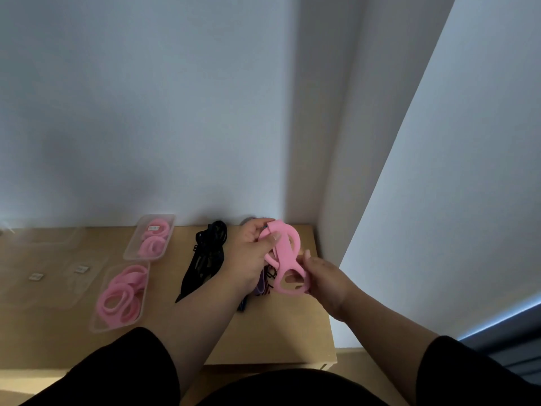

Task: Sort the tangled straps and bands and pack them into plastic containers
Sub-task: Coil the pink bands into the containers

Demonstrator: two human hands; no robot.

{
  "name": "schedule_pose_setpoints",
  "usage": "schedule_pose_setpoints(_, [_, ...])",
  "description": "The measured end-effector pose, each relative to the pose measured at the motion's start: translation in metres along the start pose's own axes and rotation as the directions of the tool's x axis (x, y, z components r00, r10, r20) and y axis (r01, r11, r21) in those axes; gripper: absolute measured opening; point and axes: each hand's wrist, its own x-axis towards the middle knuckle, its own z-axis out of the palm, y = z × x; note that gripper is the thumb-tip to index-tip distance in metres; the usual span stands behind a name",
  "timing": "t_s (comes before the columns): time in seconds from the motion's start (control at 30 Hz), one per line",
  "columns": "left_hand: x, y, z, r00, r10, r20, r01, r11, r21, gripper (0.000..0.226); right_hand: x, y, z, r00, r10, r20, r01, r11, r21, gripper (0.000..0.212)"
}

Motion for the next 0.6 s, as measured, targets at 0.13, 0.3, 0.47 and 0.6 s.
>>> schedule_pose_setpoints(0.13, [0.007, 0.002, 0.003, 0.989, -0.134, -0.066, 0.111, 0.956, -0.273, 0.023, -0.006, 0.006, -0.003, 0.988, -0.142, 0.064, 0.142, 0.99, 0.009, 0.027])
schedule_pose_setpoints(0.3, [0.015, -0.004, 0.008, 0.948, -0.267, -0.171, 0.205, 0.929, -0.309, 0.024, -0.009, -0.001, 0.0, 0.967, -0.253, 0.023, 0.254, 0.966, -0.056, 0.019])
schedule_pose_setpoints(0.47, [0.008, -0.008, 0.014, 0.892, -0.431, -0.135, 0.419, 0.902, -0.108, 0.02, -0.01, -0.01, 0.005, 0.951, -0.308, -0.029, 0.305, 0.949, -0.081, 0.018])
schedule_pose_setpoints(0.6, [0.005, -0.016, 0.015, 0.879, -0.474, -0.048, 0.476, 0.876, 0.078, 0.012, -0.01, -0.014, 0.002, 0.947, -0.31, -0.081, 0.304, 0.949, -0.08, 0.016])
